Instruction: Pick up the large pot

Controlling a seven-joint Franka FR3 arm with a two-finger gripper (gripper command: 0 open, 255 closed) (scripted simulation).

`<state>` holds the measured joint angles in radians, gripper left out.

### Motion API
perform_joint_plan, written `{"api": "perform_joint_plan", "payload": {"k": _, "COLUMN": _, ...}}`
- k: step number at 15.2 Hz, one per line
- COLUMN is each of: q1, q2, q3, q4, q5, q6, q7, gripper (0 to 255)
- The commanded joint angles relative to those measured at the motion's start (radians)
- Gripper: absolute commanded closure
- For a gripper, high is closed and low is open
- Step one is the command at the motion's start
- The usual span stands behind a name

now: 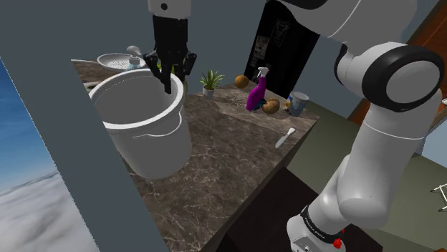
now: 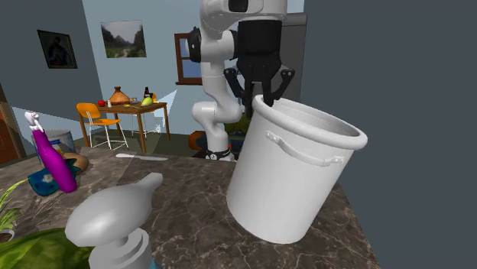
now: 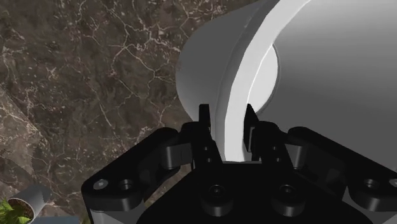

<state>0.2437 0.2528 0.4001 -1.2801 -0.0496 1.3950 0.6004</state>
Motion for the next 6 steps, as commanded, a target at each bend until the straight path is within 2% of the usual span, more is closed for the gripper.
{"api": "perform_joint_plan", "payload": {"k": 1, "q1": 0.005, "q2": 0.01, "q3": 0.001, "q4": 0.049, "q5": -0.004, "q6": -0.035, "q7": 0.003, "gripper": 255}}
{"api": "perform_joint_plan", "payload": {"k": 4, "q1": 0.016, "q2": 0.034, "q3": 0.003, "q4": 0.125, "q5": -0.014, "q6": -0.088, "q7": 0.009, "gripper": 255}}
{"api": "perform_joint_plan", "payload": {"k": 6, "q1": 0.017, "q2": 0.036, "q3": 0.003, "q4": 0.13, "q5": -0.014, "q6": -0.091, "q7": 0.009, "gripper": 255}}
